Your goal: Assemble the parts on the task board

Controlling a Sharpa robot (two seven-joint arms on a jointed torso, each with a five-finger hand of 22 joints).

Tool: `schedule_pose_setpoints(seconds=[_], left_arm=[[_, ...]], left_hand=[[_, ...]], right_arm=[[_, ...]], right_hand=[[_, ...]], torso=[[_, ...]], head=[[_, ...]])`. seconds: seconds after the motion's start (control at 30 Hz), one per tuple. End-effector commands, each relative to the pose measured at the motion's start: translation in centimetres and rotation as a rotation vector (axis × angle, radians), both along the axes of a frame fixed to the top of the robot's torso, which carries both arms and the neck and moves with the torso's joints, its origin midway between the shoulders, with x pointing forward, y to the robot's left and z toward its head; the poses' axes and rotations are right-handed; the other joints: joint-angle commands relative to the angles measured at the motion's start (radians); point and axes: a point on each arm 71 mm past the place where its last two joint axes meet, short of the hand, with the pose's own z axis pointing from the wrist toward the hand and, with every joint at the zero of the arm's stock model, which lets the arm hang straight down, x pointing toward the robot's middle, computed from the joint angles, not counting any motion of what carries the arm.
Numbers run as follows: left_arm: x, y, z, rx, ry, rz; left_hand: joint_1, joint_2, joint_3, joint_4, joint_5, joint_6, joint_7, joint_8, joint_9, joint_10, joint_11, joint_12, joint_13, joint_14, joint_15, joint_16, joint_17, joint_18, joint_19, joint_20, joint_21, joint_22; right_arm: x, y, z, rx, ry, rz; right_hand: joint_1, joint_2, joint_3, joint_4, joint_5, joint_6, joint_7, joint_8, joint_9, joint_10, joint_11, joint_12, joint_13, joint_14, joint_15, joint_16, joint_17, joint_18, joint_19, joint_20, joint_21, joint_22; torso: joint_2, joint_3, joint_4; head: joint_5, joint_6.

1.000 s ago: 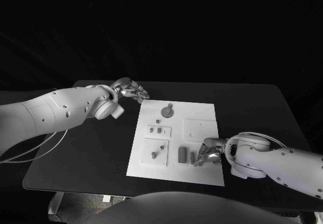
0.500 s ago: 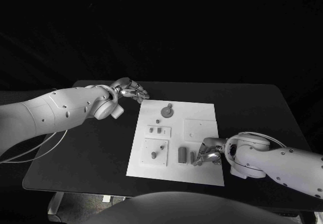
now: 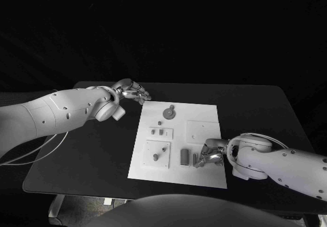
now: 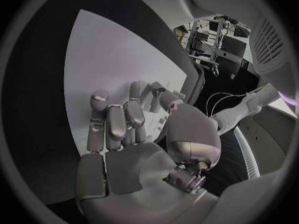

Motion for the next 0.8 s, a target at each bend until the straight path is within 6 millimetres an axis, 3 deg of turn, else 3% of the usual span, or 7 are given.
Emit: schedule_pose_setpoints(seconds=[0.03, 0.63, 0.77, 0.8], left_arm=[[-0.01, -0.23, 0.07, -0.005, 0.000, -0.014], [0.00, -0.22, 0.07, -0.005, 0.000, -0.014], [0.00, -0.26, 0.06, -0.005, 0.001, -0.015], [0.00, -0.26, 0.07, -0.005, 0.001, -0.016]], left_hand=[[-0.003, 0.003, 0.000, 0.006, -0.005, 0.009, -0.001, 0.006, -0.001, 0.008, 0.001, -0.004, -0.001, -0.002, 0.006, -0.005, 0.002, 0.017, -0.005, 0.005, -0.007, 0.002], [-0.003, 0.003, 0.000, 0.006, -0.005, 0.009, -0.001, 0.007, -0.002, 0.008, 0.001, -0.004, -0.001, -0.002, 0.006, -0.006, 0.002, 0.017, -0.004, 0.005, -0.007, 0.002], [-0.003, 0.003, 0.000, 0.006, -0.005, 0.009, -0.001, 0.007, -0.002, 0.008, 0.001, -0.004, -0.001, -0.002, 0.006, -0.006, 0.002, 0.017, -0.004, 0.004, -0.007, 0.002], [-0.003, 0.003, 0.000, 0.006, -0.005, 0.009, -0.001, 0.007, -0.002, 0.008, 0.001, -0.004, -0.001, -0.002, 0.006, -0.006, 0.003, 0.017, -0.004, 0.004, -0.007, 0.002]], right_arm=[[-0.01, 0.19, -0.09, -0.021, -0.005, 0.020], [0.53, 0.15, -0.33, -0.084, -0.043, 0.047], [0.61, 0.27, -0.32, -0.082, -0.049, 0.044], [0.64, 0.26, -0.35, -0.084, -0.048, 0.045]], right_hand=[[-0.001, 0.012, -0.004, -0.007, -0.001, 0.002, 0.003, 0.005, 0.000, 0.006, -0.003, 0.003, 0.001, 0.006, 0.001, -0.005, 0.000, 0.036, 0.001, -0.003, -0.002, 0.002], [0.012, 0.030, -0.011, -0.041, 0.000, 0.002, 0.003, 0.004, 0.000, 0.006, -0.002, 0.002, 0.001, 0.005, 0.003, -0.005, 0.001, 0.036, -0.002, -0.002, -0.002, 0.004], [0.019, 0.063, -0.012, -0.062, 0.000, 0.004, 0.003, 0.005, -0.001, 0.008, -0.003, 0.003, 0.003, 0.007, 0.004, -0.005, 0.003, 0.036, -0.002, 0.000, -0.001, 0.004], [0.021, 0.088, -0.011, -0.072, 0.000, 0.004, 0.004, 0.004, -0.001, 0.008, -0.003, 0.003, 0.003, 0.007, 0.005, -0.005, 0.003, 0.036, -0.003, 0.001, -0.001, 0.005]], torso=[[0.000, 0.0006, -0.0003], [0.000, 0.0002, 0.0002], [0.000, 0.0004, 0.0002], [0.000, 0.0003, 0.0001]], head=[[0.000, 0.000], [-0.001, 0.000], [0.000, 0.000], [-0.001, 0.000]])
